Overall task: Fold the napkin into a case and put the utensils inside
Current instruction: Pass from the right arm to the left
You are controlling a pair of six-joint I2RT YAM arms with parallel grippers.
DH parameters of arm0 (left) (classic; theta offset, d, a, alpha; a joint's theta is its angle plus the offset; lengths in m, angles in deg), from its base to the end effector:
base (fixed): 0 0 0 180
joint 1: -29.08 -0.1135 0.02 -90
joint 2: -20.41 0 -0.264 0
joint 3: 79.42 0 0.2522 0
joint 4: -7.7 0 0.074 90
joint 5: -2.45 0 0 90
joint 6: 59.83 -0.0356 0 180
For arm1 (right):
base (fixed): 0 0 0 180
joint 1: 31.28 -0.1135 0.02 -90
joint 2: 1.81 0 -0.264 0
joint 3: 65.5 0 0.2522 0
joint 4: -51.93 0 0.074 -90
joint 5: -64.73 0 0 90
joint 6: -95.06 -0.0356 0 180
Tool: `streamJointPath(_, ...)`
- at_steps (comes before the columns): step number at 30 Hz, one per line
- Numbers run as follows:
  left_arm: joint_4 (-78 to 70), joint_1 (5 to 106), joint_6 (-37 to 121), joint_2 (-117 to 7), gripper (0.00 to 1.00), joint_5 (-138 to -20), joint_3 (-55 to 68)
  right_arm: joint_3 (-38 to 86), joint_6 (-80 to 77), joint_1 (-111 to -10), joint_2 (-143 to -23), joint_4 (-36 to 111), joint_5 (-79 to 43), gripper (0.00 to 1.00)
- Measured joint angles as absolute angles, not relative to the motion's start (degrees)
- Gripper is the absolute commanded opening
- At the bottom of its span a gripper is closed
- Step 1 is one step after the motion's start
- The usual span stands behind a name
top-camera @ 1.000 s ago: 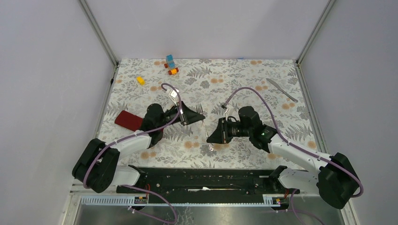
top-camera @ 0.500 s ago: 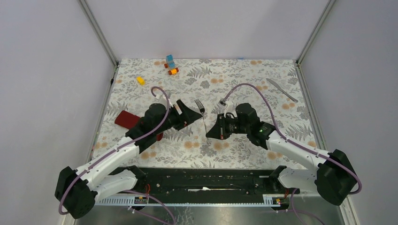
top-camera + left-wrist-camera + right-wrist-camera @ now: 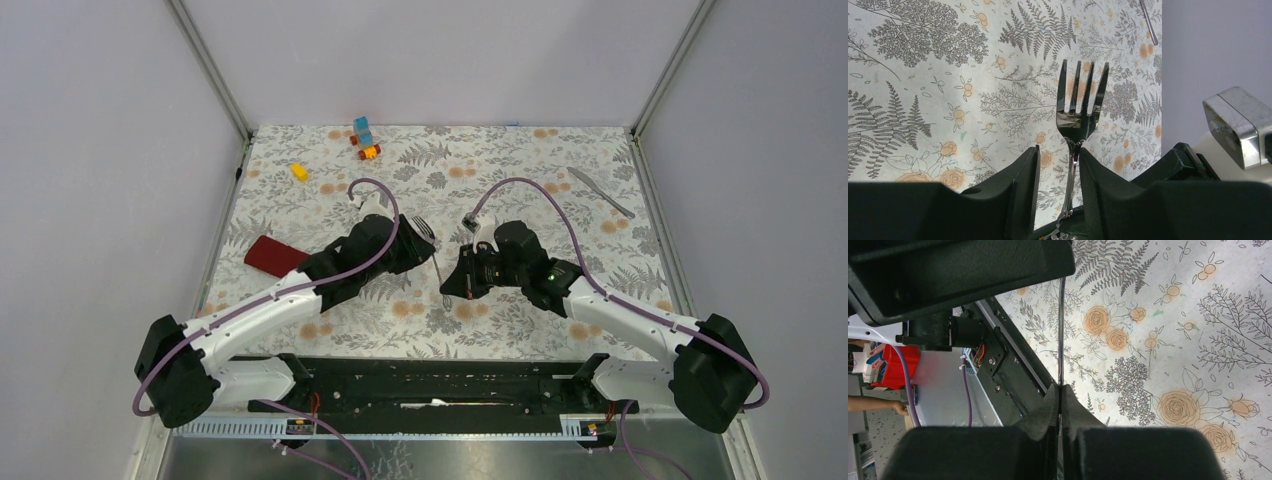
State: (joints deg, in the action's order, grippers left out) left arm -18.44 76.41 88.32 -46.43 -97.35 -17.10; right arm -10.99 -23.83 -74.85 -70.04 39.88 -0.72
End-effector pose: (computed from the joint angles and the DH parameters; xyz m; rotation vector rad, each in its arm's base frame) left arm 0.1816 -0.1881 0.2807 -0.3193 2.2140 -0.8971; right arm 0.1803 0.1919 0.2526 -0.5746 2.1272 1.1931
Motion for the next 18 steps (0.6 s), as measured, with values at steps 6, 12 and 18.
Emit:
streamJointPath(6, -18.2, 76.56, 87.64, -47.42, 0.29, -97.72, -16.38, -10.99, -23.63, -75.18, -70.04, 39.66, -1.61, 0.0)
streamJointPath(12, -17.76, 76.67, 87.62, -48.45, 0.26, -97.63, -16.16, -10.99, -23.19, -75.44, -70.04, 38.64, -2.29, 0.0)
streamJointPath(18, -17.57, 76.67, 87.66, -48.47, 0.24, -97.57, -16.16, -10.97, -22.95, -75.84, -70.04, 38.59, -2.71, 0.0)
